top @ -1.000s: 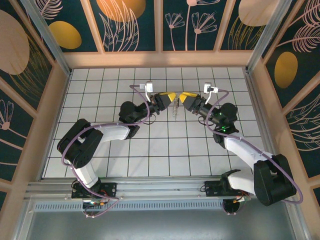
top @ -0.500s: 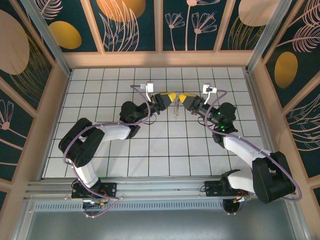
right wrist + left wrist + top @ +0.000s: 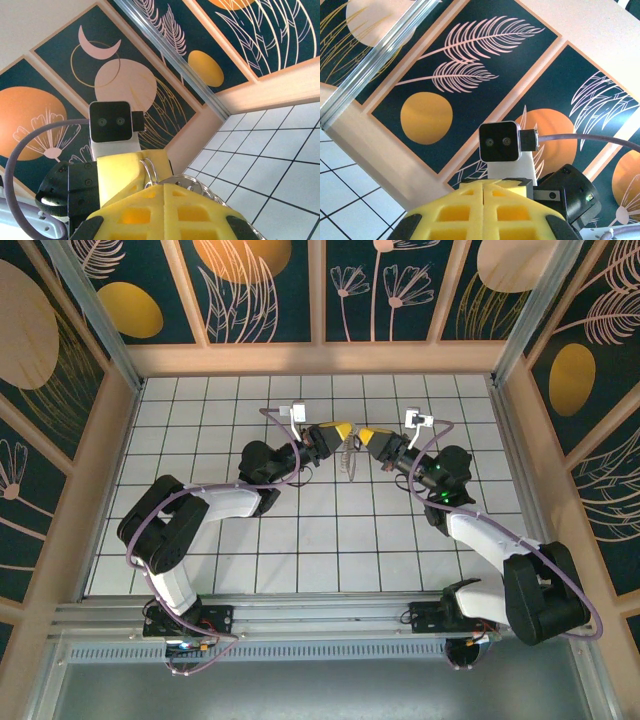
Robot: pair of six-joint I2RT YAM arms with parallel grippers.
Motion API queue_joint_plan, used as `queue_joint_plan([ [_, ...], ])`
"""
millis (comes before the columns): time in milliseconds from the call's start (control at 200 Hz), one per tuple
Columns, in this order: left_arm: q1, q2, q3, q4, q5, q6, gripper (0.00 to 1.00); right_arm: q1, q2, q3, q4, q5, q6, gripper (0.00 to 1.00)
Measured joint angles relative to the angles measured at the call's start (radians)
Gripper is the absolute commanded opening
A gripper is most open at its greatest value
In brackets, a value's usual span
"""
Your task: Put the keys on the keyring
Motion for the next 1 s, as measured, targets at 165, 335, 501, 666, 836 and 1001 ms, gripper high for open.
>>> queue_joint_plan([
  [165,0.0,0.005,0.002,0.0,0.0,0.0,0.0,0.005,0.0,-0.005,0.0,-0.01,0.0,0.0],
  [335,0.0,0.005,0.002,0.001,0.0,-0.007,0.0,0.021,0.001,-0.005,-0.002,-0.012,-0.001,0.0],
  [501,0.0,0.005,0.002,0.001,0.0,-0.008,0.0,0.03,0.005,-0.005,-0.007,-0.012,-0.009,0.0],
  [666,0.0,0.009,0.003,0.001,0.0,-0.011,0.0,0.033,0.011,-0.005,-0.02,-0.016,-0.024,0.0],
  [836,0.0,0.012,0.003,0.0,0.001,-0.015,0.0,0.033,0.013,-0.005,-0.044,-0.023,-0.041,0.02],
  [1001,0.0,0.013,0.006,0.008,0.0,-0.019,0.0,0.032,0.008,-0.005,-0.131,-0.042,-0.074,0.3],
])
